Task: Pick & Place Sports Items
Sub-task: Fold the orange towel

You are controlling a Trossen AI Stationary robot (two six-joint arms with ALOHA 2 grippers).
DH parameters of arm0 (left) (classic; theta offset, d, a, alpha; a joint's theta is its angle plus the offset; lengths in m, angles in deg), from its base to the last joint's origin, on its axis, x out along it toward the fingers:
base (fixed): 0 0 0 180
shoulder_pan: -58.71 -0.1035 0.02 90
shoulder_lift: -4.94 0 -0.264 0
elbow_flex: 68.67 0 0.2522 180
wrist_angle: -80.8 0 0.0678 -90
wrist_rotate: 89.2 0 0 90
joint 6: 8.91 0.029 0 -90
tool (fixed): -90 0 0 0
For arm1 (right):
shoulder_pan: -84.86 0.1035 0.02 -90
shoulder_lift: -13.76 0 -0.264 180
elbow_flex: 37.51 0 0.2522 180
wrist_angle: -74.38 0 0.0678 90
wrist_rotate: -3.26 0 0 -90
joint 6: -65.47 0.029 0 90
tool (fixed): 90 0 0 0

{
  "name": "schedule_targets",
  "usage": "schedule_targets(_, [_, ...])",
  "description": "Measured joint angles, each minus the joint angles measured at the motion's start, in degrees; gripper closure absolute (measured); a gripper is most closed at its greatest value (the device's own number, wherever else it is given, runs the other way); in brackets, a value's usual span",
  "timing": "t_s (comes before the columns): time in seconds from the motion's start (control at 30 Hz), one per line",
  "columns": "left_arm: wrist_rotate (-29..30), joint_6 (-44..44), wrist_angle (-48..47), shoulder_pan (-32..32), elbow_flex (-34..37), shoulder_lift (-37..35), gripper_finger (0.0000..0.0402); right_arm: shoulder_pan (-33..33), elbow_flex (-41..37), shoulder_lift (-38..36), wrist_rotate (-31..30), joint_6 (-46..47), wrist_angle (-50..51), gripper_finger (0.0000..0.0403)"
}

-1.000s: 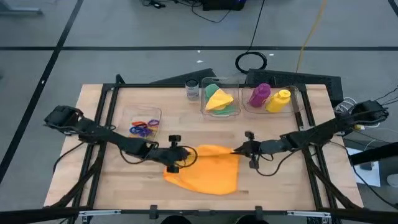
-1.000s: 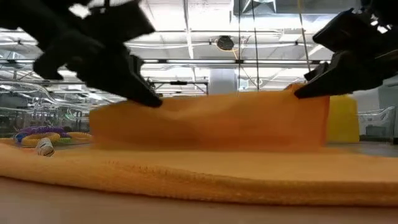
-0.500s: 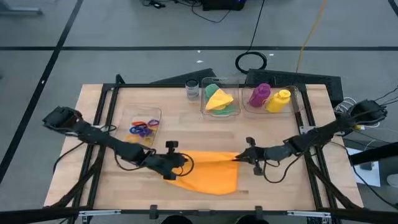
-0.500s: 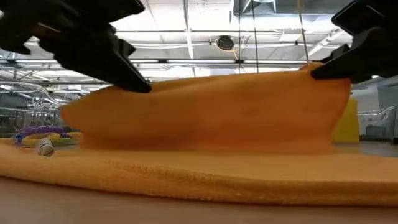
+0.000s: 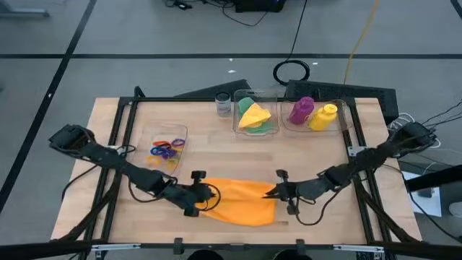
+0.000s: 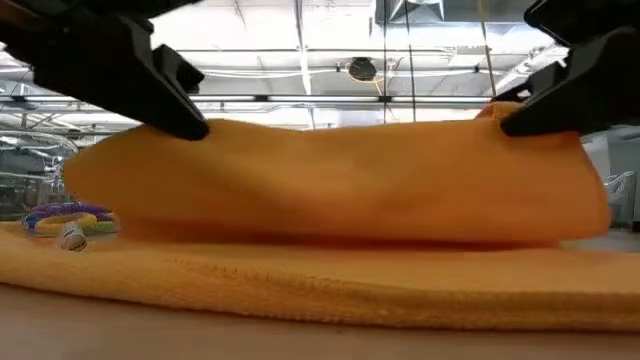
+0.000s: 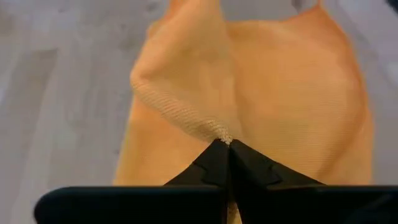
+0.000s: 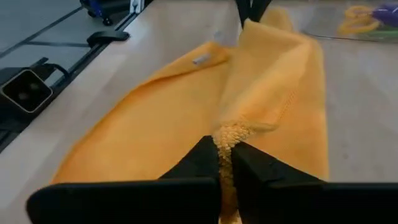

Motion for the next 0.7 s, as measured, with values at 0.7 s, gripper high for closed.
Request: schedule_targets(0.7, [-8.85, -3.77, 2.88, -0.81, 0.00, 0.00, 0.0368, 1.92, 0.14, 0.19, 0.57, 1.67, 0.77, 0.0403])
